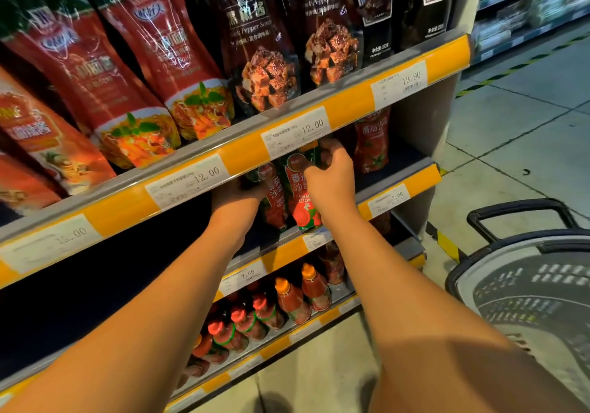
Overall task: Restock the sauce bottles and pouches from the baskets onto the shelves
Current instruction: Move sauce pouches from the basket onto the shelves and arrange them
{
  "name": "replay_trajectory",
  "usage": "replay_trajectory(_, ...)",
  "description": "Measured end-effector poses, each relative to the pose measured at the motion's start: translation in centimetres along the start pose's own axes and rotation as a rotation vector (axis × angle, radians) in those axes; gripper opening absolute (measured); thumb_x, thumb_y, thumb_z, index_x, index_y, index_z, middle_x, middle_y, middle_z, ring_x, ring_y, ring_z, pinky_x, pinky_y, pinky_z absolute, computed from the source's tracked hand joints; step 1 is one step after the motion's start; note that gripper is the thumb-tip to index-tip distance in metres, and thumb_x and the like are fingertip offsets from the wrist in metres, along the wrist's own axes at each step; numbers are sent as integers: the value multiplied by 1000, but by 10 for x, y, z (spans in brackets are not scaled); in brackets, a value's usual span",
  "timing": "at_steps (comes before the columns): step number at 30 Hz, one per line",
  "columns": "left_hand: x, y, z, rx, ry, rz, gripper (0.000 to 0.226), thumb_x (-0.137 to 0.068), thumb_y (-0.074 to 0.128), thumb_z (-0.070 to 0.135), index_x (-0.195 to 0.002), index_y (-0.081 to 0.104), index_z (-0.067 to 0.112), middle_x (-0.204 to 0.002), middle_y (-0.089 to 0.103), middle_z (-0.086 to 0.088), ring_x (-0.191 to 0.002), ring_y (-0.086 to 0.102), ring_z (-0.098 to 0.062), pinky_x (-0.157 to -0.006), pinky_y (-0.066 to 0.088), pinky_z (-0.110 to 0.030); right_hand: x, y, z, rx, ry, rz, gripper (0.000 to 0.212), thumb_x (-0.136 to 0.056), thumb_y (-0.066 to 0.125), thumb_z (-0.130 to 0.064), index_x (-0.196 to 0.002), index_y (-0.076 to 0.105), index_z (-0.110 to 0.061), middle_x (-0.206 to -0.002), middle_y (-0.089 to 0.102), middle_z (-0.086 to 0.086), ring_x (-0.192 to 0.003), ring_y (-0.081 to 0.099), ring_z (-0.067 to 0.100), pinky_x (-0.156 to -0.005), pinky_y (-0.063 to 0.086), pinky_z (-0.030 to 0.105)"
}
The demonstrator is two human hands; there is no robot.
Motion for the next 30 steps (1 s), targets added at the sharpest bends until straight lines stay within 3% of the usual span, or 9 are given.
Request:
replay_trajectory(2,-1,-1,-9,-72,14,-14,46,-82,86,30,-115,57,45,-123,60,18,-108,59,-5,-86,44,-19,0,-2,3,55,-8,-39,55,-86,73,-10,-137,55,-20,-110,58,-18,-88,57,-17,-62,42,0)
replay_trajectory(4,-1,-3,-13,-125,23,-11,61,-82,86,32,-135,57,32,-138,60,9,-123,59,-15,-92,46,-24,1,-6,4,150,-30,-82,59,-81,74,-12,-135,53,-21,-105,53,-25,-88,55,-13,-59,43,2)
replay_trajectory(7,-1,-3,-20,-149,-25,10,87,-79,88,39,-152,45,18,-151,53,0,-132,54,-20,-103,47,-34,4,-10,7,327,-63,-168,61,-79,80,-15,-131,48,-20,-104,57,-8,-94,64,13,-74,58,30)
replay_trajectory(12,-5,-3,-24,-141,16,14,51,-86,83,31,-133,62,26,-124,66,11,-114,64,-14,-85,48,-25,6,-13,10,457,-93,-193,47,-83,80,-17,-119,50,-15,-111,61,6,-94,64,26,-80,59,50)
replay_trajectory(14,-6,-6,-26,-139,16,16,51,-88,81,30,-135,62,24,-133,66,6,-116,65,-16,-91,49,-29,3,-18,10,432,-115,-158,45,-83,78,-12,-119,50,-15,-102,61,0,-86,63,18,-74,60,47)
replay_trajectory(17,-4,-8,-28,-119,13,32,66,-89,80,30,-147,52,19,-140,58,9,-111,61,-3,-82,45,-15,-2,-28,11,365,-152,-71,50,-83,76,-8,-125,50,-19,-96,54,-15,-82,59,7,-67,55,33)
replay_trajectory(23,-3,-5,-34,-164,-29,-10,82,-87,82,32,-156,40,17,-156,48,-4,-140,48,-23,-100,37,-24,-7,-34,20,315,-139,-98,61,-86,77,-7,-137,48,-22,-106,54,-18,-88,55,-12,-64,42,2)
replay_trajectory(27,1,-6,-43,-194,-38,2,88,-85,83,33,-158,36,18,-161,40,-3,-146,39,-25,-99,32,-27,-11,-38,24,430,-60,-205,64,-75,84,-12,-130,53,-17,-118,61,5,-99,63,21,-79,57,34)
replay_trajectory(30,0,-7,-46,-179,-41,13,86,-85,83,35,-157,38,18,-161,41,-2,-146,40,-24,-100,31,-26,-12,-45,27,496,-18,-286,55,-70,89,-14,-118,62,-16,-108,67,2,-93,68,21,-69,58,30)
Point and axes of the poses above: each hand's wrist, its own x-axis away from the middle knuckle, its own y-axis out of the palm, z = x × y, the point moved 3 cm from there along -x, towards the middle knuckle
